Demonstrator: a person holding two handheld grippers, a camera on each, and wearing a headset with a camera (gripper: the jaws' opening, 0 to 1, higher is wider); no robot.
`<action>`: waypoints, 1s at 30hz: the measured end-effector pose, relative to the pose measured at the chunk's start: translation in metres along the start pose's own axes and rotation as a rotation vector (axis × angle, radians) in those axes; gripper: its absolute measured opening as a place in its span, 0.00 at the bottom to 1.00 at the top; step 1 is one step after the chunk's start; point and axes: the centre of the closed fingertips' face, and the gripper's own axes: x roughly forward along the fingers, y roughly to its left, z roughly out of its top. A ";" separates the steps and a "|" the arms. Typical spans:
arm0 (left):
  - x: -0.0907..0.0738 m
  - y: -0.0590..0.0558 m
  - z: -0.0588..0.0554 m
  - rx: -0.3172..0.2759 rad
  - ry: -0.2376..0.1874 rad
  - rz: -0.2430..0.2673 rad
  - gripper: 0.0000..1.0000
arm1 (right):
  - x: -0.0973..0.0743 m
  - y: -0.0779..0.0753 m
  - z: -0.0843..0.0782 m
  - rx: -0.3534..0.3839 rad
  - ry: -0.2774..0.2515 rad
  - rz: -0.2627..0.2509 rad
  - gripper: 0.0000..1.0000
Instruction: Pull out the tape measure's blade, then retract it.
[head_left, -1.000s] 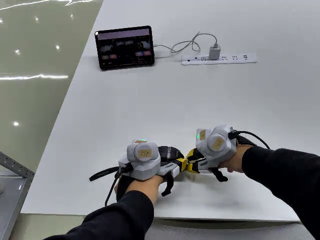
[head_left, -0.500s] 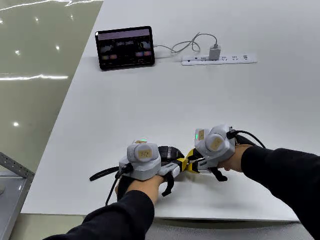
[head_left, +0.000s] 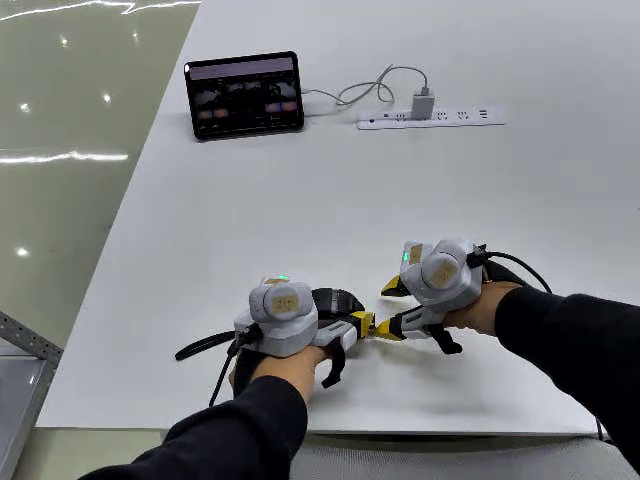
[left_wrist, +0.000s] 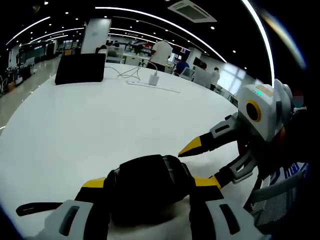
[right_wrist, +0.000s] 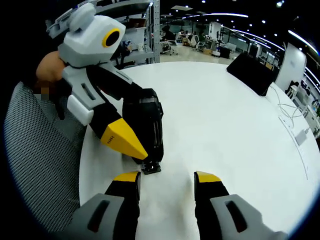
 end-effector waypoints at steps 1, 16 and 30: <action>0.000 0.000 0.003 0.041 -0.008 -0.004 0.61 | -0.002 -0.001 -0.001 0.011 -0.004 -0.003 0.41; -0.011 0.003 0.022 0.201 0.049 -0.085 0.91 | -0.045 -0.002 -0.021 0.096 -0.052 -0.085 0.56; -0.041 0.024 0.030 0.333 0.005 -0.256 1.00 | -0.093 -0.011 -0.053 0.160 -0.077 -0.173 0.65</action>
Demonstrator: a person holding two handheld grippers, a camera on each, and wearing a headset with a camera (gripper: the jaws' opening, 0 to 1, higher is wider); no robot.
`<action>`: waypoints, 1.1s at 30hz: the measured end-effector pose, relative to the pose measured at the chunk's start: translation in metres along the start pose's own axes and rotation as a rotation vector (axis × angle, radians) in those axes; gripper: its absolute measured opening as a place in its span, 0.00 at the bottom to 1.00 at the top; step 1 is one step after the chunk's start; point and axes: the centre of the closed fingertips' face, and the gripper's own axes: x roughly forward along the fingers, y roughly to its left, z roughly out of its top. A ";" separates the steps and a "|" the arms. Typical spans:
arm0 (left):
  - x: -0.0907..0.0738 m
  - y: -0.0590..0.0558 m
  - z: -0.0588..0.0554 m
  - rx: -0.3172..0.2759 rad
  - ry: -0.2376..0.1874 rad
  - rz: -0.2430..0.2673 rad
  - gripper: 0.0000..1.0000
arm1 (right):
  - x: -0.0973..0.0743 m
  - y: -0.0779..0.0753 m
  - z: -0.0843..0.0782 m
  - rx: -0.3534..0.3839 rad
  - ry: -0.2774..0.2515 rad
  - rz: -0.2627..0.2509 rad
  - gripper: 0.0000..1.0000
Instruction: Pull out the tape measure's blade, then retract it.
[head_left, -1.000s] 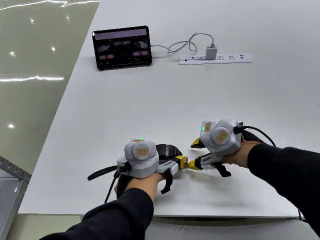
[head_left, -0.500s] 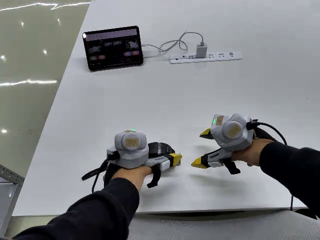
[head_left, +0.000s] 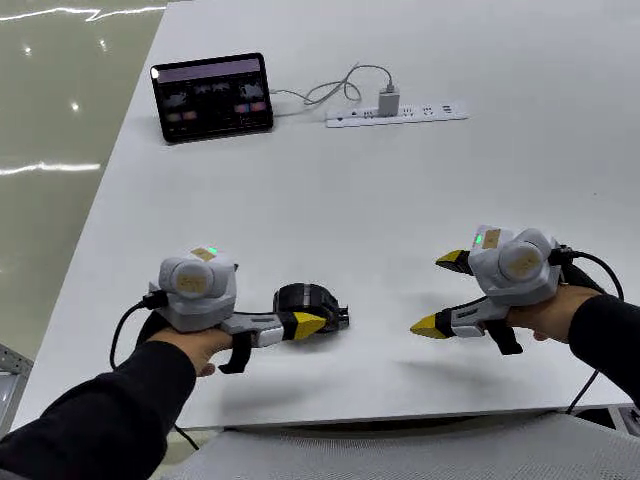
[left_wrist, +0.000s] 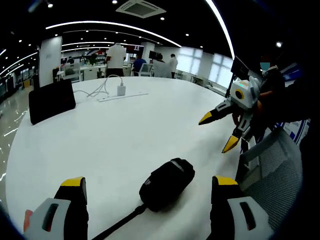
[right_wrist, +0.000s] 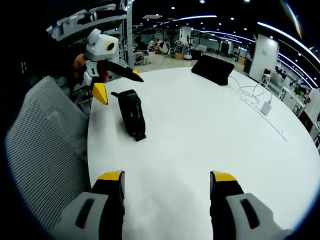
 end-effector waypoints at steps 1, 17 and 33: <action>-0.003 0.000 0.000 -0.009 -0.009 -0.008 1.00 | -0.003 -0.001 -0.002 0.004 0.000 -0.002 0.67; -0.056 0.032 -0.016 0.020 0.016 0.032 1.00 | -0.065 -0.017 -0.045 0.069 -0.047 -0.096 0.78; -0.078 0.041 -0.018 0.049 0.061 0.037 1.00 | -0.144 -0.041 -0.097 0.173 -0.020 -0.163 0.93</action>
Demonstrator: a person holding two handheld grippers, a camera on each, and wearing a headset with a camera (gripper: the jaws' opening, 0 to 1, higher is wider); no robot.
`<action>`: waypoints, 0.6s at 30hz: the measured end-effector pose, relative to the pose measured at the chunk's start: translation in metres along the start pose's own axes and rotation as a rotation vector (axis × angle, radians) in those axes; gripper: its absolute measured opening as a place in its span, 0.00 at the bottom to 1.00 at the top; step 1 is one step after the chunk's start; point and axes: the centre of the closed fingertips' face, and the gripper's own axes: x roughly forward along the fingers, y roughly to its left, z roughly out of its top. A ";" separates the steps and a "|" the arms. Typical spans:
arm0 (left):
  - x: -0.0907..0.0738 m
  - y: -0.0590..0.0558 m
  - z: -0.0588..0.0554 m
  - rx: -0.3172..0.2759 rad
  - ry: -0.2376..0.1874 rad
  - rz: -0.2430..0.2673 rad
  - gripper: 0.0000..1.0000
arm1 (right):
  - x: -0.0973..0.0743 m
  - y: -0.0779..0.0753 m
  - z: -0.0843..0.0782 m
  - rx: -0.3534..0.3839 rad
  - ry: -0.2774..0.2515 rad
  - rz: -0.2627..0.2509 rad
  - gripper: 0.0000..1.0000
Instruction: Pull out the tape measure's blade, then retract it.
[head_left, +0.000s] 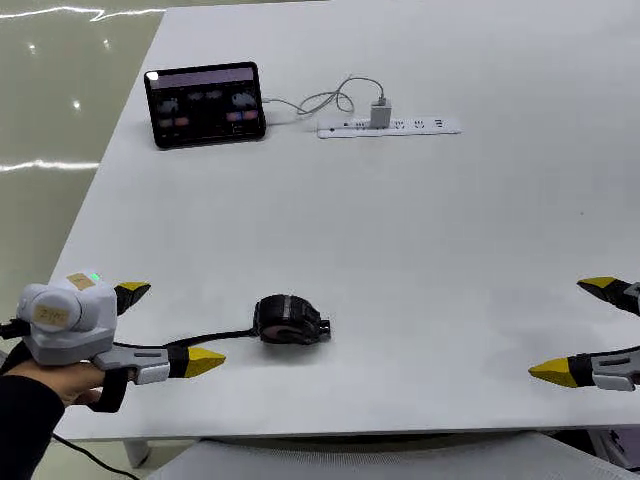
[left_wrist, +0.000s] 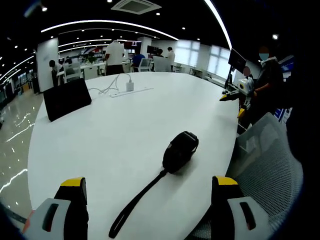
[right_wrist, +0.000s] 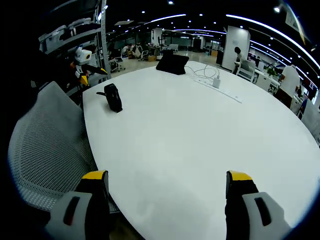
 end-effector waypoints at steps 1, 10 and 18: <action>-0.004 0.001 0.001 -0.016 -0.007 0.007 1.00 | -0.003 0.001 -0.002 0.000 0.002 -0.006 0.94; -0.019 0.005 0.004 -0.031 -0.033 0.050 1.00 | -0.003 0.008 -0.007 -0.021 -0.015 -0.007 1.00; -0.011 -0.004 -0.002 -0.003 -0.003 0.033 1.00 | 0.000 0.016 -0.013 -0.020 -0.034 0.007 1.00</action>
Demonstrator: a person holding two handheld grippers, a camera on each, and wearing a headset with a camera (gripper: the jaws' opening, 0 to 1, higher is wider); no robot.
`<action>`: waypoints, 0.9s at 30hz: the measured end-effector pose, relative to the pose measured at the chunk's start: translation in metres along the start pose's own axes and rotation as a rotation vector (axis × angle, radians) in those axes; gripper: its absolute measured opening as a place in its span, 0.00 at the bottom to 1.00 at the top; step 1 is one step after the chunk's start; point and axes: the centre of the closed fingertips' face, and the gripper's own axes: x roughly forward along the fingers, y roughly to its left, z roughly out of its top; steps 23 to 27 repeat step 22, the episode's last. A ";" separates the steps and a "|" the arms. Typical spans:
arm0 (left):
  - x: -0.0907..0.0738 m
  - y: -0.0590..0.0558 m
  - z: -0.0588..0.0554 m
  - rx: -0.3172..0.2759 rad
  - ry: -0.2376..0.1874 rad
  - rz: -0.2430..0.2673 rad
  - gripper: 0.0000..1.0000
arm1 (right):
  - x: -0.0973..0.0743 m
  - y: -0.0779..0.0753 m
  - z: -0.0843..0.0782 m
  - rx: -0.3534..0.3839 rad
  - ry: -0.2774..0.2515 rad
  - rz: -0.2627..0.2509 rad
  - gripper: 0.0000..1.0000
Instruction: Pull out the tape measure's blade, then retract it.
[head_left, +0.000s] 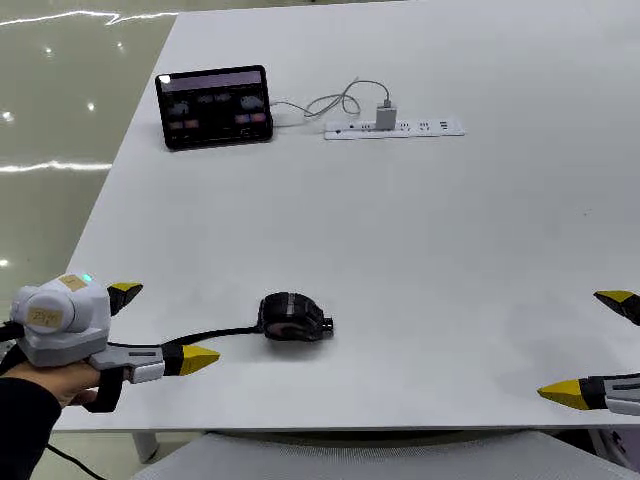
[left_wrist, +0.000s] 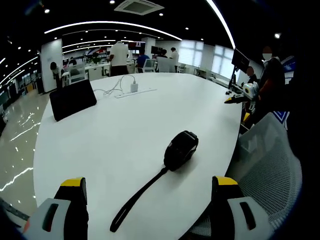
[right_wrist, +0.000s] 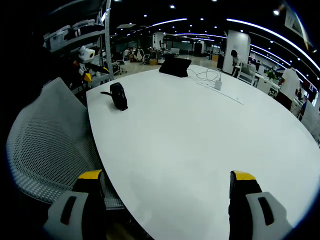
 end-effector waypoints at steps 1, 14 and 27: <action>0.001 -0.001 -0.001 0.000 0.000 -0.003 1.00 | 0.000 0.000 -0.001 -0.002 0.003 -0.002 1.00; 0.009 -0.005 -0.006 0.010 0.012 -0.011 1.00 | 0.002 0.000 -0.006 0.005 0.006 -0.001 1.00; 0.009 -0.002 -0.008 -0.004 0.018 -0.010 1.00 | 0.003 -0.003 -0.008 0.018 0.010 -0.001 1.00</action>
